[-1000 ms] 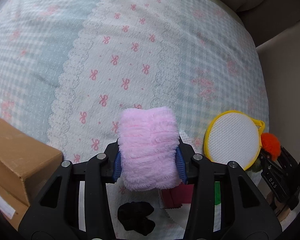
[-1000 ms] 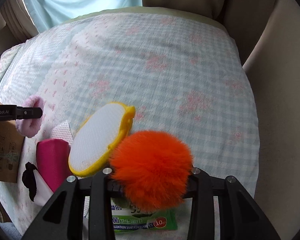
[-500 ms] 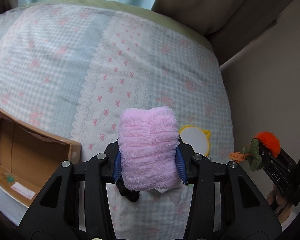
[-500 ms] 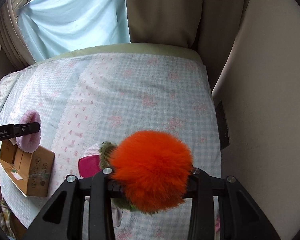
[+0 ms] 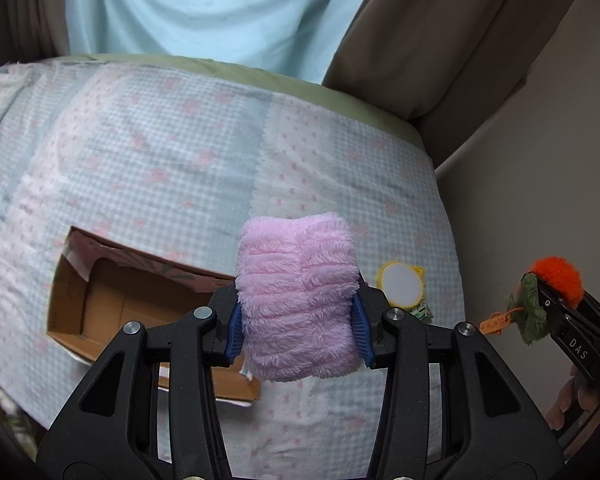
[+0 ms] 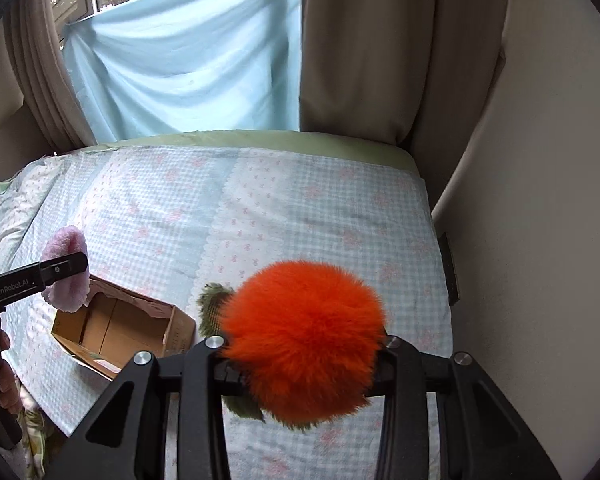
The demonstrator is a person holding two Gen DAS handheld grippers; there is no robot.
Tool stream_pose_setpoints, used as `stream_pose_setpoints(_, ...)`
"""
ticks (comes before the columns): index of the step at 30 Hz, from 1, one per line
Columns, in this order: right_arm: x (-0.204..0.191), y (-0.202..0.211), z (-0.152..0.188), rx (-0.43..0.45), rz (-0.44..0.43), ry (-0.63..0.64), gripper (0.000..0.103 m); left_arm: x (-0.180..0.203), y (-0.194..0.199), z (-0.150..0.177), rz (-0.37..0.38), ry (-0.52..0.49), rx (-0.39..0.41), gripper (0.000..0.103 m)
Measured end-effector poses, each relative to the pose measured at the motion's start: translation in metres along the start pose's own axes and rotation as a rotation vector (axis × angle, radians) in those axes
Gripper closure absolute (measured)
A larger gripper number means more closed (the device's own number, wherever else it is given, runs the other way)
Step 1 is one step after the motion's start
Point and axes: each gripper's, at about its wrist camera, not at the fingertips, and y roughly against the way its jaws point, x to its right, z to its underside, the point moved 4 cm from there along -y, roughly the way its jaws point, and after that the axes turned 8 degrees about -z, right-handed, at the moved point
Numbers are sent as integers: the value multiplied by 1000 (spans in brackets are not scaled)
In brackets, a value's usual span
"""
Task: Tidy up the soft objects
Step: 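Carry both items over the cardboard box and open both grippers to drop them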
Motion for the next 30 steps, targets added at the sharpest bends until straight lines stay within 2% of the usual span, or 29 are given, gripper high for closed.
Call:
stream_pose_setpoints(4,-62,-2,-5,0,-53,5,69,-47,14,-1,-13,-2,-3,63)
stream_pose_setpoints(8,-123,-10,-9,-3,-64,-5,69,-93,21,-6,-18,-40,-19,63)
stream_pose_setpoints(16,-216,-62,-1,-64,-84,-109,69,-176,-3,-15,-27,-140,-98,63)
stream_pose_setpoints(22,-246,-116,19,-147,-89,-185,68,-216,-52,-6,-64,-203,-200,63)
stream_pose_setpoints(30,-244,-199,61,-303,-76,-256,68,-226,-134,29,-81,-301,-351,63)
